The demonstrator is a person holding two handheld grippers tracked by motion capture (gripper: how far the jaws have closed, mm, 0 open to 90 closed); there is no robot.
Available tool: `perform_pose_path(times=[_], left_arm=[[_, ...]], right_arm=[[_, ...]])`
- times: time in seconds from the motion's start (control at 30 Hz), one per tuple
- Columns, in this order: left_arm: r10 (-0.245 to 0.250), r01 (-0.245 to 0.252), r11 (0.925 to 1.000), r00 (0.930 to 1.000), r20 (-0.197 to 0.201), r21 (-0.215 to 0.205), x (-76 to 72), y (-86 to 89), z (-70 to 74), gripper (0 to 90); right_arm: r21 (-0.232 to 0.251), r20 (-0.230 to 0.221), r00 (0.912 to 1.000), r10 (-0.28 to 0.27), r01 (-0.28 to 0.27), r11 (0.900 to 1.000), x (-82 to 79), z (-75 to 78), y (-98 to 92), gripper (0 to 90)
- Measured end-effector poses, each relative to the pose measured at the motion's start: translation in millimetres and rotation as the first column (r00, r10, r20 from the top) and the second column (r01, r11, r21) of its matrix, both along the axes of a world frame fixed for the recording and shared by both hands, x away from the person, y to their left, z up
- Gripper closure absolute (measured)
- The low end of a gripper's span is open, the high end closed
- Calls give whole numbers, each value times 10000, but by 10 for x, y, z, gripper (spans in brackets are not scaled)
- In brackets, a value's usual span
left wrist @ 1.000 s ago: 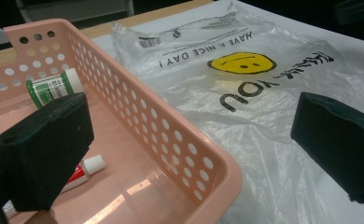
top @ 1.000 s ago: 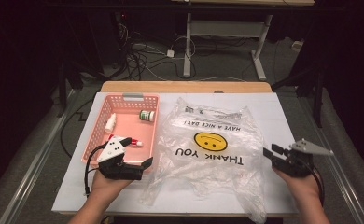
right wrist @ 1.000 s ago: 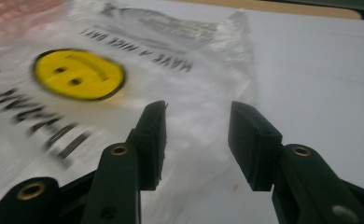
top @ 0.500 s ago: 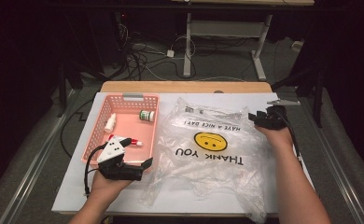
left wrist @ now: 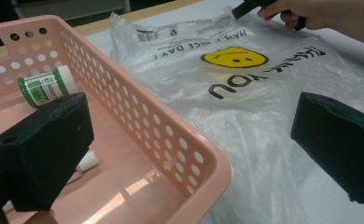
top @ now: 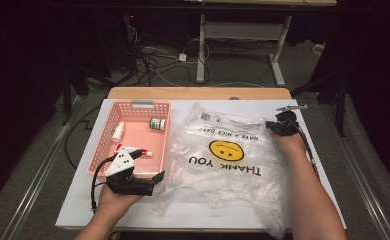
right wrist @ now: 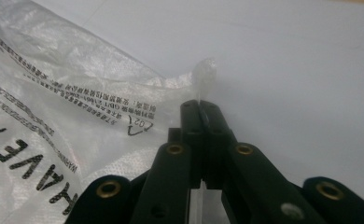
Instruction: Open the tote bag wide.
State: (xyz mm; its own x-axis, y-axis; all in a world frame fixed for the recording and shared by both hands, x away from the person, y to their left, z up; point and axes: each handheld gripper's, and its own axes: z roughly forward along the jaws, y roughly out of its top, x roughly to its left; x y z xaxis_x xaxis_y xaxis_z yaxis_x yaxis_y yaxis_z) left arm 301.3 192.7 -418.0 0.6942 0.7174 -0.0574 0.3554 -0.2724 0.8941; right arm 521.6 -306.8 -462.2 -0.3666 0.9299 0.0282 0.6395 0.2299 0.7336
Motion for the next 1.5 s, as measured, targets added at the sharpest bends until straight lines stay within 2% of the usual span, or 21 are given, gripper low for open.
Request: perform_pose_path(times=[0.03, 0.1, 0.17, 0.3, 0.33, 0.37, 0.47, 0.6, 0.8, 0.9, 1.0, 1.03, 1.1, 1.13, 1.17, 1.2, 1.27, 1.33, 1.4, 1.5], left_arm=[[-14, 14, 10000, 10000, 19, 22, -4, -2, 3, 0], [-16, 16, 10000, 10000, 41, 9, -10, -4, 8, 0], [-3, 3, 10000, 10000, 29, -29, -6, -6, 9, 0], [-61, 60, 10000, 10000, 30, 34, -4, -27, 9, 0], [-77, 77, 10000, 10000, 38, 47, -5, -31, 10, 0], [-84, 83, 10000, 10000, 39, 52, -7, -35, 12, 0], [-115, 115, 9999, 9999, 49, 70, -9, -45, 17, 0], [-174, 173, 9998, 9998, 57, 84, -16, -63, 23, 0], [-239, 238, 9997, 9997, 90, 80, -31, -76, 28, 0], [-300, 299, 9995, 9995, 67, 90, -33, -78, 23, 0], [-324, 323, 9994, 9995, 60, 90, -38, -81, 22, 0], [-323, 322, 9995, 9995, 54, 64, -39, -82, 24, 0], [-320, 320, 9995, 9995, 66, 31, -42, -88, 26, 0], [-329, 329, 9994, 9994, 64, 45, -41, -92, 27, 0], [-323, 323, 9995, 9995, 64, 43, -40, -95, 28, 0], [-325, 325, 9995, 9995, 56, 31, -38, -96, 27, 0], [-318, 318, 9995, 9995, 32, 15, -33, -99, 24, 0], [-320, 320, 9995, 9995, 0, 5, -28, -102, 19, 0], [-342, 342, 9994, 9994, -4, -3, -29, -103, 16, 0], [-393, 393, 9992, 9992, 13, -12, -34, -102, 16, 0]], right_arm=[[0, 0, 10000, 0, 0, 10000, 0, 0, 0, 900], [52, 273, 9988, -417, 415, 9991, -31, 62, -106, 900], [124, 510, 9939, -973, 968, 9952, -83, 110, -258, 900], [253, 827, 9786, -1886, 1871, 9820, -231, 185, -641, 900], [402, 985, 9694, -2249, 2219, 9742, -335, 222, -846, 900], [402, 985, 9694, -2249, 2219, 9742, -335, 222, -846, 900], [645, 1165, 9547, -2737, 2677, 9613, -518, 235, -1119, 900], [666, 1195, 9465, -2999, 2937, 9536, -779, 191, -1325, 900], [700, 1448, 9489, -2804, 2729, 9595, -1224, 128, -1341, 884], [526, 1626, 9527, -2567, 2514, 9665, -1448, 173, -1288, 705], [667, 2216, 9482, -2276, 2181, 9736, -1701, 346, -1229, 621], [758, 2387, 9482, -2098, 1972, 9774, -1783, 413, -1190, 620], [943, 2567, 9553, -1465, 1261, 9875, -1932, 520, -1058, 613], [875, 2652, 9622, -616, 396, 9954, -2065, 558, -825, 609], [875, 2652, 9622, -616, 396, 9954, -2065, 558, -825, 609], [871, 2663, 9638, -151, -85, 9962, -2122, 552, -688, 606], [772, 2532, 9647, 723, -947, 9925, -2216, 504, -387, 604], [715, 2315, 9614, 1485, -1691, 9830, -2271, 441, -106, 603], [649, 2084, 9558, 2074, -2251, 9722, -2293, 380, 134, 592], [276, 1800, 9411, 2861, -2956, 9549, -2288, 301, 426, 550]])
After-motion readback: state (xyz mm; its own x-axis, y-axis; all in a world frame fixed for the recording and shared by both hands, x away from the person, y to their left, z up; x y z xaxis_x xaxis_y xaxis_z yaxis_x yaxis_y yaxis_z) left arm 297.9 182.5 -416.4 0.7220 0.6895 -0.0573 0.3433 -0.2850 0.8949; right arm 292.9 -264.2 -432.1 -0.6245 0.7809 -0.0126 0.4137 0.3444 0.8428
